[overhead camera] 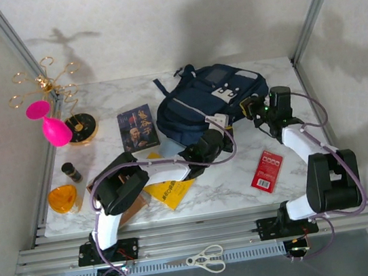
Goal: Pack the student bag
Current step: Unzip the student bag at the top-center of the table.
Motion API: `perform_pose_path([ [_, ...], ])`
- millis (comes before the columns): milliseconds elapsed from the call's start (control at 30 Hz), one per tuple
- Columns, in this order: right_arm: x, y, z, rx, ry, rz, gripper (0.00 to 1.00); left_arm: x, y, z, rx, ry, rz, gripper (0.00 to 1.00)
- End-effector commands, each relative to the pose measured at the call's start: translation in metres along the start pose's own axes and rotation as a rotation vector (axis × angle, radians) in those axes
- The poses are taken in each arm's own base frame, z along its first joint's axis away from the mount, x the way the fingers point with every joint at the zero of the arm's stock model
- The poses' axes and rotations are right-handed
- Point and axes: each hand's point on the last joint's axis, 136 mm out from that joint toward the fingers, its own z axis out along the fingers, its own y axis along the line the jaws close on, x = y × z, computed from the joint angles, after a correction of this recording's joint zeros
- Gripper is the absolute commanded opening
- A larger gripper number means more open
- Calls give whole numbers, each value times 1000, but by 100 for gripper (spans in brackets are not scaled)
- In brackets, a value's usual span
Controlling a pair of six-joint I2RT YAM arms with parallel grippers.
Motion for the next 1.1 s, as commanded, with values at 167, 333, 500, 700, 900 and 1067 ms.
perform_pose_path([
  [167,-41,56,-10,-144,-71,-97,0,13,3,-15,52,138,46,0],
  [333,-50,55,-6,-146,-60,-76,0,25,2,-16,103,211,98,0],
  [500,-56,54,0,-120,-61,-89,0,24,-3,-19,147,219,111,0],
  [700,-45,57,-6,-142,-58,-71,0,-4,-16,5,169,160,50,7],
  [900,-42,56,-9,-137,-54,-64,0,-5,-11,20,130,123,-8,25],
  [1067,-39,60,-8,-148,-50,-66,0,-9,-7,28,108,96,-48,39],
])
